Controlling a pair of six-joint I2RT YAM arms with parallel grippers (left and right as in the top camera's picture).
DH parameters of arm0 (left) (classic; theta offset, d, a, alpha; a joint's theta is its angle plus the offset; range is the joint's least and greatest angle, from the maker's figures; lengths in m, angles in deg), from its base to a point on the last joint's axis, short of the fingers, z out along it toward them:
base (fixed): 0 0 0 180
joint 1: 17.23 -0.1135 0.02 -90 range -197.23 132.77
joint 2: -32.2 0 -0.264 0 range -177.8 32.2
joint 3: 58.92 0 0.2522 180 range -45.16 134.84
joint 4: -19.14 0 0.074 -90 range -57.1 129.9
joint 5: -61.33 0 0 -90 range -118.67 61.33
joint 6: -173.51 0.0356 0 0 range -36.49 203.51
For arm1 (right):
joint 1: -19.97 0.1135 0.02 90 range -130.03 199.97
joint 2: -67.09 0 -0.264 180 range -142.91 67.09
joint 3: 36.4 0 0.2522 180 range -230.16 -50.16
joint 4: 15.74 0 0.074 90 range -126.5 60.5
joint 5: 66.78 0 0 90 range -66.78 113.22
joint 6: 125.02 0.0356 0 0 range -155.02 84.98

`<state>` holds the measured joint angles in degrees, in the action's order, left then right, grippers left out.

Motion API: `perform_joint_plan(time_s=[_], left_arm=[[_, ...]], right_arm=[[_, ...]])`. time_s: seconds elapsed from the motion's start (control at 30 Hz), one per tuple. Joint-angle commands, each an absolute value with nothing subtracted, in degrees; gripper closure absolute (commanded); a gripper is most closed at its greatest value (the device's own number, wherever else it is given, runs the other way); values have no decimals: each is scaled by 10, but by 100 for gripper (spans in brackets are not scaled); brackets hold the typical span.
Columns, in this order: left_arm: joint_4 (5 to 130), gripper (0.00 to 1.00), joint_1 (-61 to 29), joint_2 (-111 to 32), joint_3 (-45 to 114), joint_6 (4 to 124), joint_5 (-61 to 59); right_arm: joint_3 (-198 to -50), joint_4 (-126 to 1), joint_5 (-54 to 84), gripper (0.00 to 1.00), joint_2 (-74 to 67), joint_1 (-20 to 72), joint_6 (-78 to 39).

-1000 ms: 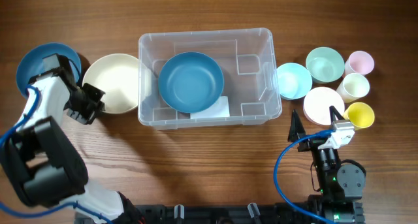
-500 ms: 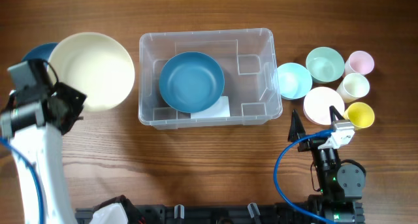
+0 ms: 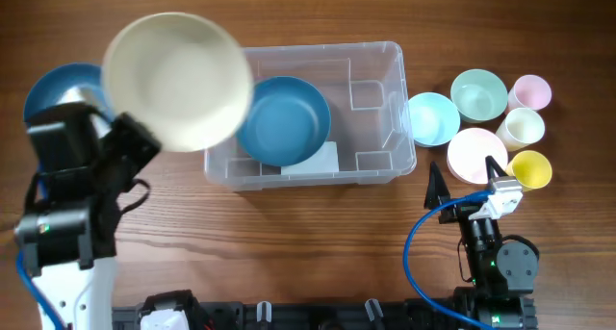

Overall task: Pack container
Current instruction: 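Lift the cream plate with the left gripper and place it in the container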

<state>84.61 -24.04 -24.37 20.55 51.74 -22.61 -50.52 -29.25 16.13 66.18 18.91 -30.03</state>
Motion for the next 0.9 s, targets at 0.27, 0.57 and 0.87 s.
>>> perform_joint_plan(time_s=[0.27,0.57,0.87], left_arm=[[772,96,-11,-375,205,602,-299],[716,96,10,-505,205,602,-348],[671,95,10,-587,205,608,-355]], right_arm=[[-505,-289,161,0,663,190,-304],[-505,-289,161,0,663,190,-304],[-505,-289,161,0,663,190,-304]])
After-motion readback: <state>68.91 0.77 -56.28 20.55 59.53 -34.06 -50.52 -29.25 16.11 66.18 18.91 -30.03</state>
